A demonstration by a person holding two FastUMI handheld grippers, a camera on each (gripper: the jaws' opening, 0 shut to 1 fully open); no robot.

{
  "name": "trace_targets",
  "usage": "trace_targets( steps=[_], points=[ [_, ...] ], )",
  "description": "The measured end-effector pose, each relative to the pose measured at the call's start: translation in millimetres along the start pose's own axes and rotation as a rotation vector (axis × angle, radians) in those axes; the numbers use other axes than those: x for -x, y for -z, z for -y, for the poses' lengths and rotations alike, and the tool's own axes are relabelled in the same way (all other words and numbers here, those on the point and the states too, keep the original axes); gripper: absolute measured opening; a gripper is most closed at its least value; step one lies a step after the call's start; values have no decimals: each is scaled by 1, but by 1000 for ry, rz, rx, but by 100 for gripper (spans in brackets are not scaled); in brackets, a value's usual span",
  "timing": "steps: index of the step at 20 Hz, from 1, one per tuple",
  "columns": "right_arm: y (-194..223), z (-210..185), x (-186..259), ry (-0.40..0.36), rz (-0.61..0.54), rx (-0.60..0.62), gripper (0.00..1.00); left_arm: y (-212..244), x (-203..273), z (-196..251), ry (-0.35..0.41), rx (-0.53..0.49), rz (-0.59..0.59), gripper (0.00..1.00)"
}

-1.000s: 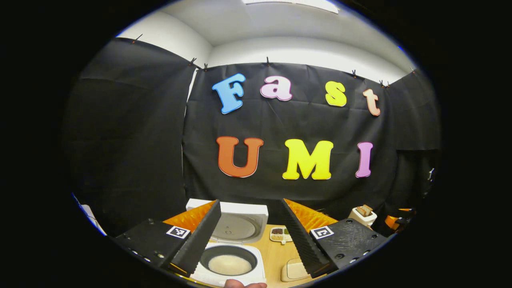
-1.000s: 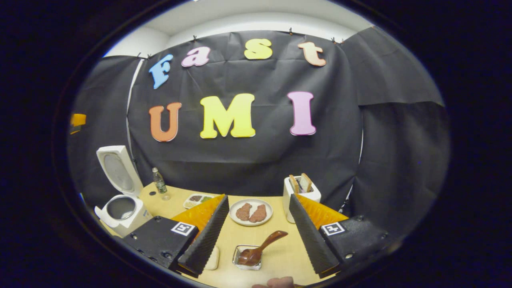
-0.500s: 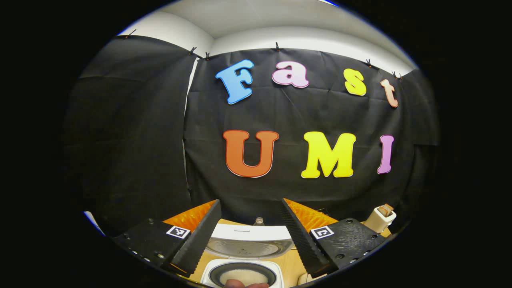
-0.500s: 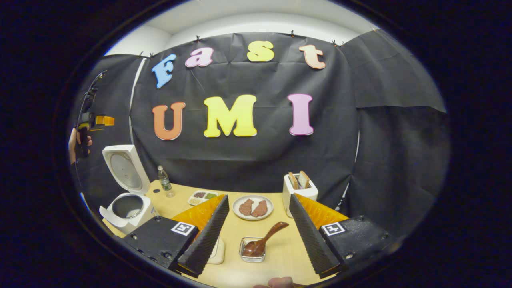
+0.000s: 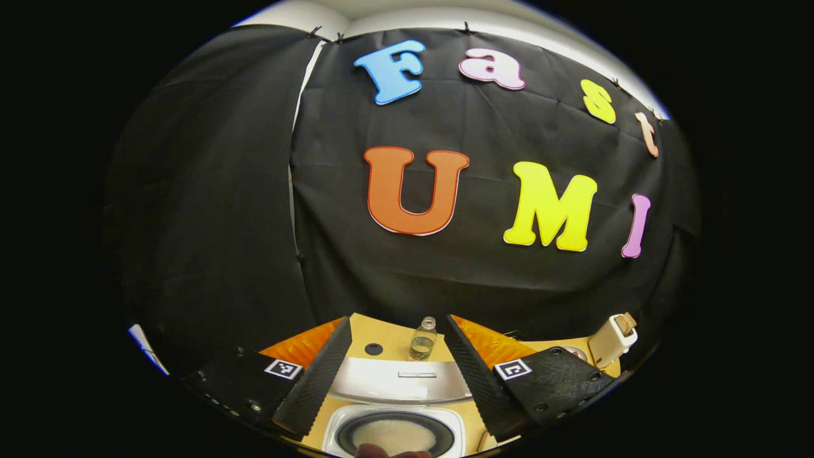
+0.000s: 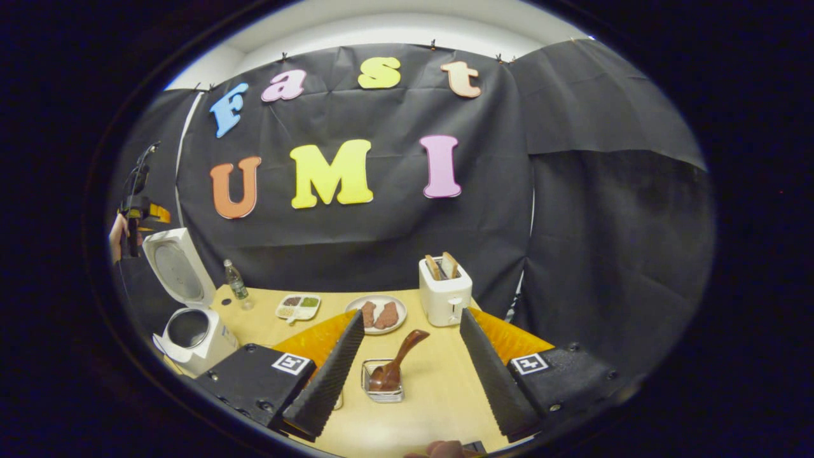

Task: Close the left gripper, press the button to open the rice cooker; take a wooden spoon from the chopstick holder with the right hand, scoop a spoonful of rice and pour it into the rice cooker, then put the wooden spoon back into the chopstick holder.

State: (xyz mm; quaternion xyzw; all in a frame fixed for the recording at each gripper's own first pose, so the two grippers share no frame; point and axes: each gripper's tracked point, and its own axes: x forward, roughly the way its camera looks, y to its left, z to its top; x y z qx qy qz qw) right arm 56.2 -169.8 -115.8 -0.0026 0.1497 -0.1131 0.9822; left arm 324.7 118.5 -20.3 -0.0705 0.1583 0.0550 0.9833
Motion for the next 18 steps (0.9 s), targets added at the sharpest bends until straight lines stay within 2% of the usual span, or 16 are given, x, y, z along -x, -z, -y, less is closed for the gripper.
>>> trace_targets(
  steps=[3,4,8,13,14,18],
  points=[
    [-1,-2,9,14,15,0,100,8,-8,-4,3,-7,-42,96],
    [0,-4,12,16,18,1,96,10,-8,-2,10,-23,-54,96],
    [8,-15,17,-1,4,-1,100,29,2,3,37,-135,-105,97],
    [7,-35,19,-61,9,24,96,50,32,10,98,-136,-148,96],
    [7,-38,20,-71,12,25,100,58,40,10,106,-131,-158,96],
    [13,-46,27,-101,13,42,96,107,74,12,149,-141,-223,96]
  ],
)
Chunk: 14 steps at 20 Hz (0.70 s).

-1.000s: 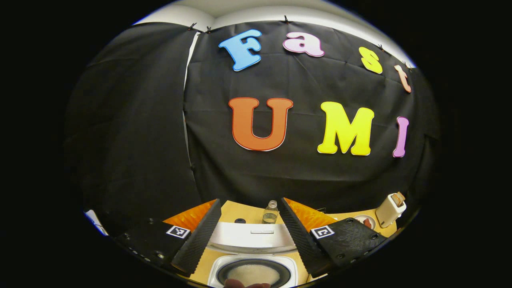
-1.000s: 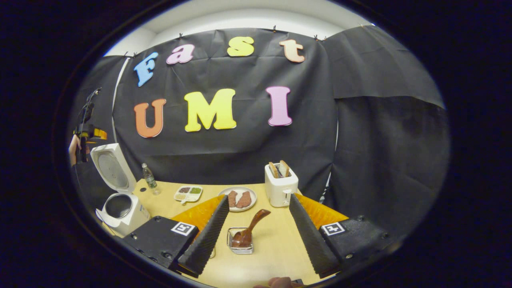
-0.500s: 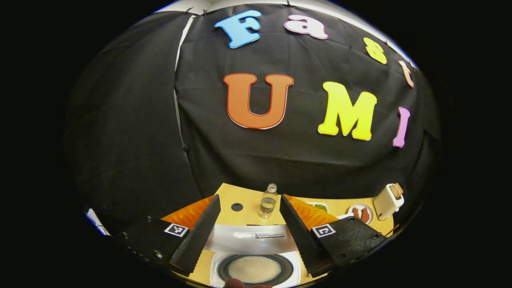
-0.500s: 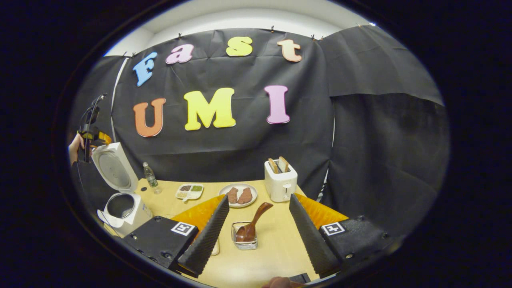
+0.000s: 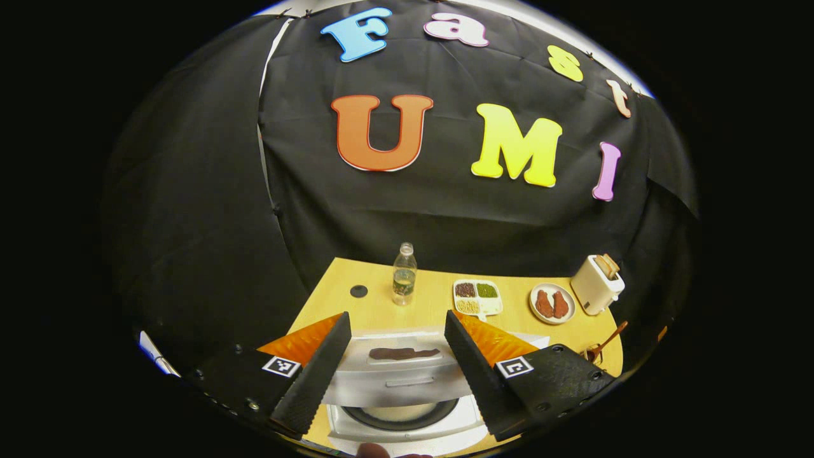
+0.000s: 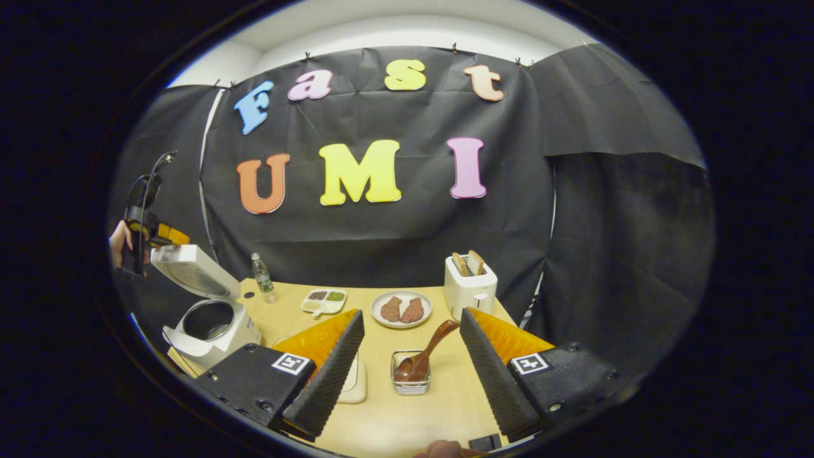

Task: Close the left gripper, press the button to open the rice cooker; take a wooden spoon from the chopstick holder with the right hand, scoop a spoonful of rice and pour it into the rice cooker, then put the wooden spoon back into the chopstick holder.

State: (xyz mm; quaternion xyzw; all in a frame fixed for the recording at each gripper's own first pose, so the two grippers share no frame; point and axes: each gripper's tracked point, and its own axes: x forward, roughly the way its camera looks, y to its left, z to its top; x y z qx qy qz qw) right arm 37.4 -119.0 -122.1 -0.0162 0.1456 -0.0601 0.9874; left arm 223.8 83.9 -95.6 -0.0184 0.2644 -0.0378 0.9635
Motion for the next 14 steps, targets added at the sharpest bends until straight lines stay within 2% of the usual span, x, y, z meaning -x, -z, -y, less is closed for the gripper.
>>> trace_targets(
  steps=[3,4,7,13,14],
  points=[
    [6,-4,2,-17,-13,9,96,55,9,6,9,-45,-86,96],
    [7,-6,3,-21,-16,10,100,67,11,6,11,-50,-99,96],
    [6,-13,6,-29,-14,33,100,112,16,12,17,-23,-161,96],
    [4,-34,9,-66,-11,105,100,150,19,10,-2,-35,-222,98],
    [5,-36,7,-71,-14,104,96,153,19,9,-5,-33,-230,98]
  ],
)
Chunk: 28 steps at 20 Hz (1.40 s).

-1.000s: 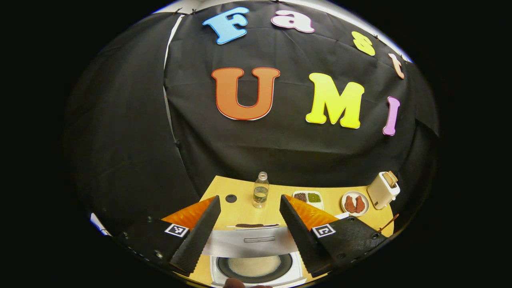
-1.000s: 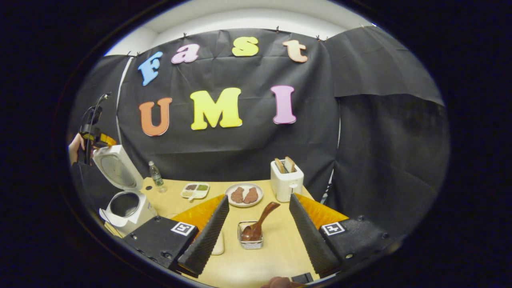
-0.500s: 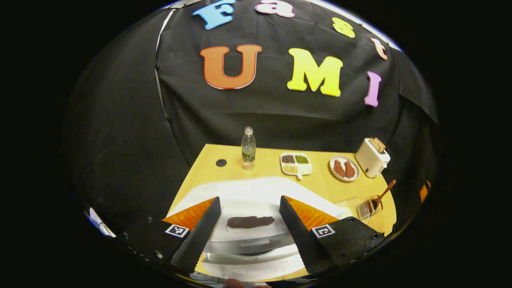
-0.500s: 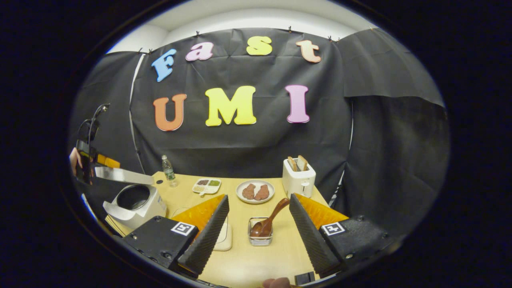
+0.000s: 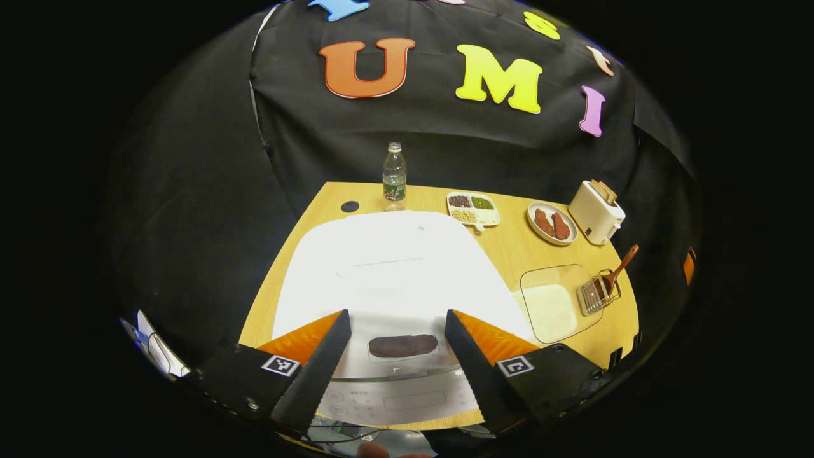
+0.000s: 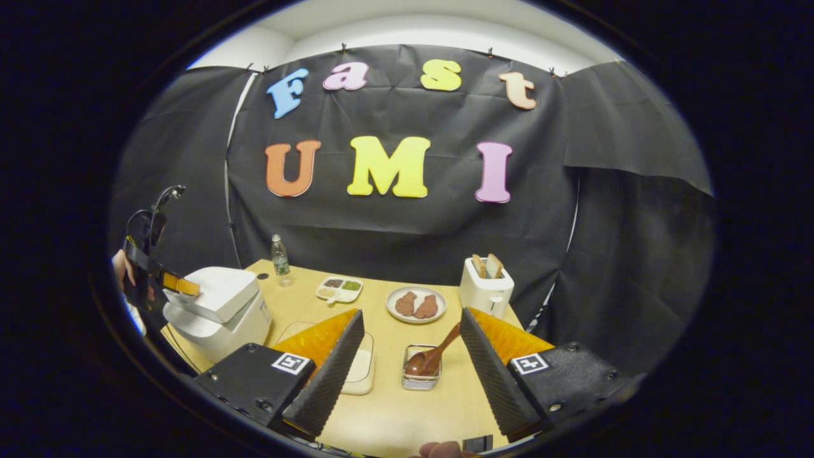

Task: Close the left gripper, press the button to open the rice cooker; take a wooden spoon from the chopstick holder with the right hand, scoop a spoonful of rice and pour it into the rice cooker, then put the wooden spoon back into the chopstick holder.

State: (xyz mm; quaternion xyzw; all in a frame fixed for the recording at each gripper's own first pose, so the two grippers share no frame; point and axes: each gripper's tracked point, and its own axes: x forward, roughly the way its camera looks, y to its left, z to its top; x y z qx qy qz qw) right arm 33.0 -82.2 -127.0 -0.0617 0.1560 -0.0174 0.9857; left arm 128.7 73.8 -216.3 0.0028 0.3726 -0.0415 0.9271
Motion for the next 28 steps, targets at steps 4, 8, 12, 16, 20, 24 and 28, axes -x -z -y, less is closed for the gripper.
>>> trace_targets(
  steps=[4,8,12,16,20,24,28],
  points=[
    [1,-9,-5,-28,-11,-8,96,14,-3,-1,-13,20,-41,100],
    [2,-11,-10,-40,-13,-10,100,27,-7,-3,-33,41,-77,98],
    [4,-8,-16,-39,-25,-49,100,29,-6,-2,-37,37,-83,99],
    [3,-13,-20,-57,-18,-63,100,30,-6,1,-21,4,-59,99],
    [0,-20,-21,-93,-7,-55,100,20,-10,1,-45,38,11,99],
    [-7,-15,-25,-107,20,-33,100,14,-3,9,-79,52,56,95],
    [-17,-8,-33,-129,43,-40,96,-21,20,11,-127,53,173,95]
  ],
)
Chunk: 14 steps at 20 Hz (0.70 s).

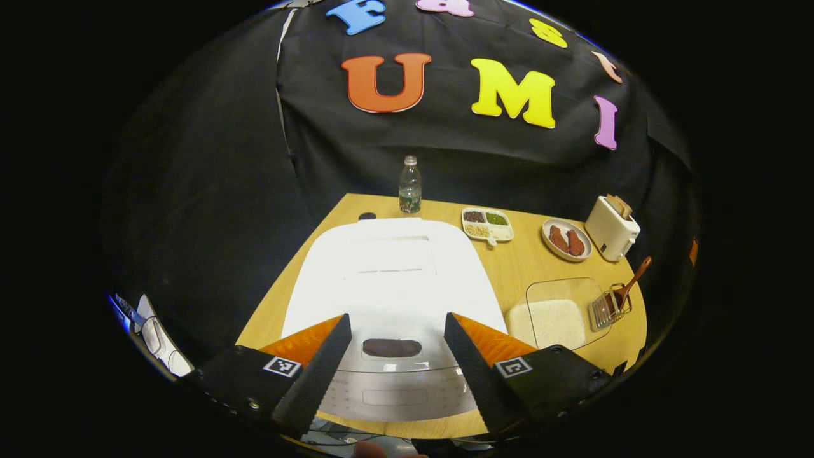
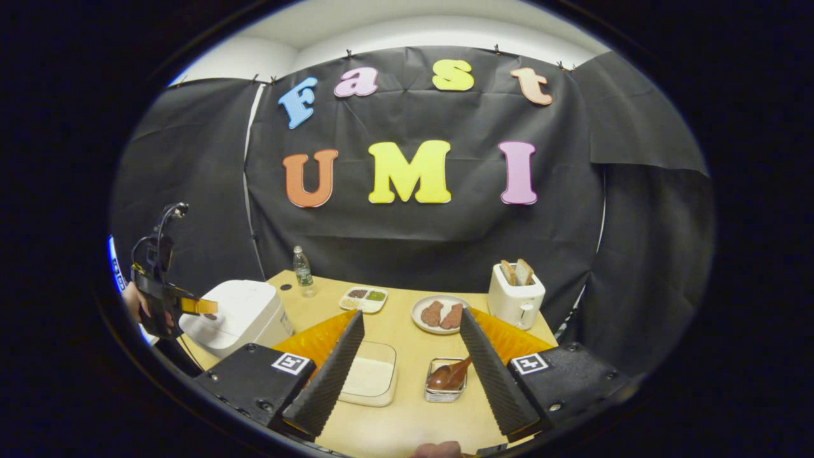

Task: Close the left gripper, press the button to open the rice cooker; take a wooden spoon from the chopstick holder with the right hand, scoop a spoonful of rice and pour it into the rice cooker, then put the wooden spoon back into the chopstick holder.

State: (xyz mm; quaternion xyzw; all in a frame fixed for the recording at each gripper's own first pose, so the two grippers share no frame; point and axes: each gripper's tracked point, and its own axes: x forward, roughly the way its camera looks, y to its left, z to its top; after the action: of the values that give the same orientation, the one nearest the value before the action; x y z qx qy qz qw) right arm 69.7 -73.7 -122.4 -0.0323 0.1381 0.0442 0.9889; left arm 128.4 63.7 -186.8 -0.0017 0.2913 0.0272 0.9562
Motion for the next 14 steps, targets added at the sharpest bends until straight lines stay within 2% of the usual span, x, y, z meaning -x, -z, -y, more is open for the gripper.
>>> trace_targets(
  steps=[4,8,12,14],
  points=[
    [-12,10,-10,-6,35,-5,100,-50,34,18,-16,40,155,95],
    [-30,9,-6,-8,74,6,100,-93,84,54,29,16,340,95],
    [-56,-3,31,38,145,-19,99,-114,140,80,98,6,465,95],
    [-62,-12,58,78,169,-30,99,-110,166,81,126,26,482,95]
  ],
)
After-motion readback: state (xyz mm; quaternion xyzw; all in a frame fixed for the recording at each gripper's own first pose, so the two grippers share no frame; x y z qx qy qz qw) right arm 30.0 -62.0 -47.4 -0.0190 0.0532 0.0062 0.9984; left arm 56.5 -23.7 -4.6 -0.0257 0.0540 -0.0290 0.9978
